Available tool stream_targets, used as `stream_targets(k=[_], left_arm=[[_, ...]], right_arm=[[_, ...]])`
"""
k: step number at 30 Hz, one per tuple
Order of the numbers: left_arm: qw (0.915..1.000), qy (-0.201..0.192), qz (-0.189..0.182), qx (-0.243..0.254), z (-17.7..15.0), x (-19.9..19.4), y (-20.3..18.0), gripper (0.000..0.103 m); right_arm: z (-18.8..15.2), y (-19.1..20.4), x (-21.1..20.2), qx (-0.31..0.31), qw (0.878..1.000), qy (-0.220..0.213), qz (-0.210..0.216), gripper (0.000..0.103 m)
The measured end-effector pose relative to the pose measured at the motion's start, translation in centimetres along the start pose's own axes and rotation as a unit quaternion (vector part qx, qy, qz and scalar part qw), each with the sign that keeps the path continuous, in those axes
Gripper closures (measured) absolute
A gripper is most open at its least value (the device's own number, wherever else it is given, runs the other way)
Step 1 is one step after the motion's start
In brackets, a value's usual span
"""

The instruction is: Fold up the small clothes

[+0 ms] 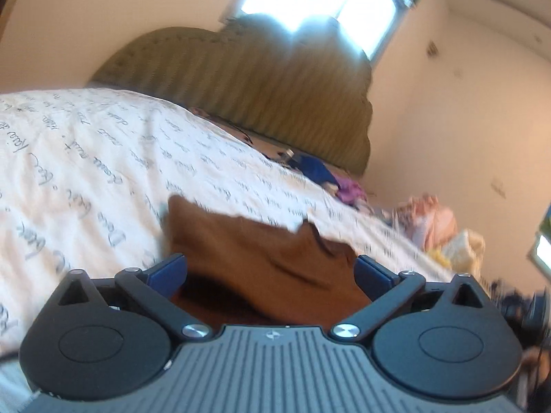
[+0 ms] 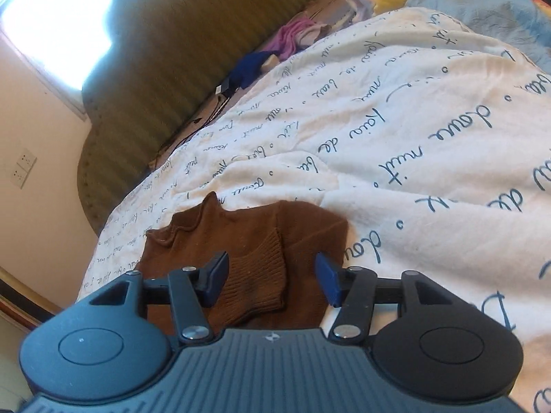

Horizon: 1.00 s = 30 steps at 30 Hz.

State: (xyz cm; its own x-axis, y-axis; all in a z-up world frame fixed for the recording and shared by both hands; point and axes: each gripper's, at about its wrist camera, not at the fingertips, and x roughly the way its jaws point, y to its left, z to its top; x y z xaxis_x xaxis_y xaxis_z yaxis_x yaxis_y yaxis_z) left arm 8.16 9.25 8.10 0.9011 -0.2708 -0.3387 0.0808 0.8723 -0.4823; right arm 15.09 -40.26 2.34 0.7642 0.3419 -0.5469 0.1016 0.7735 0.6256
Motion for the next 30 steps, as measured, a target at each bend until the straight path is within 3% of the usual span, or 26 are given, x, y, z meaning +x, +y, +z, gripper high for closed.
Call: stream_targets(k=[2, 4, 7, 10, 13, 14, 16, 18, 20, 21, 23, 25, 26, 27, 28, 30], left_arm=[[0.9997, 0.015, 0.013, -0.014, 1.8, 1.8, 0.5, 0.001], [0.9985, 0.021, 0.05, -0.003, 2.9, 3.6, 0.8, 0.002], [0.9951, 0.024, 0.092, 0.027, 3.7, 5.0, 0.9, 0.002], [0.9947, 0.024, 0.095, 0.032, 3.9, 5.0, 1.6, 0.002], [0.9933, 0.058, 0.093, 0.036, 3.4, 6.3, 2.5, 0.002], [0.992, 0.07, 0.097, 0.04, 3.3, 7.0, 2.7, 0.002], [0.9892, 0.088, 0.109, 0.043, 3.0, 8.6, 3.0, 0.002], [0.9876, 0.115, 0.1, 0.039, 3.1, 10.0, 3.3, 0.002], [0.9859, 0.126, 0.099, 0.047, 3.4, 11.0, 3.3, 0.003], [0.9855, 0.126, 0.102, 0.05, 3.5, 11.5, 3.2, 0.005], [0.9832, 0.142, 0.103, 0.053, 3.5, 12.5, 3.3, 0.018], [0.98, 0.154, 0.101, 0.074, 3.3, 13.5, 2.6, 0.061], [0.9784, 0.156, 0.105, 0.086, 3.2, 13.8, 2.1, 0.072], [0.9775, 0.154, 0.109, 0.094, 3.2, 13.9, 1.7, 0.089], [0.9771, 0.146, 0.119, 0.099, 3.3, 13.9, 1.3, 0.09], [0.9778, 0.118, 0.133, 0.111, 3.7, 13.1, 0.6, 0.09]], right_arm=[[0.2, 0.5, 0.9, -0.011, 1.0, 0.015, 0.002, 0.048], [0.1, 0.9, 2.1, -0.024, 0.999, 0.039, 0.0, 0.051], [-0.3, 1.4, 3.7, -0.057, 0.996, 0.06, -0.026, 0.093], [-0.2, 2.1, 1.9, -0.092, 0.995, 0.035, -0.01, 0.097], [0.5, -0.7, 1.8, -0.059, 0.997, 0.028, -0.035, 0.097], [0.5, -1.7, 2.2, -0.037, 0.998, 0.038, -0.02, 0.096], [0.4, -2.0, 1.6, -0.007, 1.0, 0.027, 0.001, 0.09], [0.4, -1.3, 0.2, -0.005, 1.0, 0.003, 0.006, 0.07], [0.2, -0.5, -1.8, -0.033, 0.998, -0.044, -0.015, 0.026], [0.2, -0.3, -2.1, -0.051, 0.996, -0.056, -0.036, 0.018], [0.6, -0.5, -1.1, -0.068, 0.995, -0.025, -0.067, 0.017], [0.4, -0.9, 0.8, -0.056, 0.997, 0.016, -0.053, 0.018], [0.2, -0.7, 1.5, -0.061, 0.997, 0.022, -0.041, 0.021], [0.0, -0.4, 2.2, -0.073, 0.996, 0.025, -0.035, 0.035], [-0.1, -0.1, 3.0, -0.079, 0.995, 0.038, -0.044, 0.092], [0.2, 0.4, 3.0, -0.092, 0.994, 0.031, -0.043, 0.091]])
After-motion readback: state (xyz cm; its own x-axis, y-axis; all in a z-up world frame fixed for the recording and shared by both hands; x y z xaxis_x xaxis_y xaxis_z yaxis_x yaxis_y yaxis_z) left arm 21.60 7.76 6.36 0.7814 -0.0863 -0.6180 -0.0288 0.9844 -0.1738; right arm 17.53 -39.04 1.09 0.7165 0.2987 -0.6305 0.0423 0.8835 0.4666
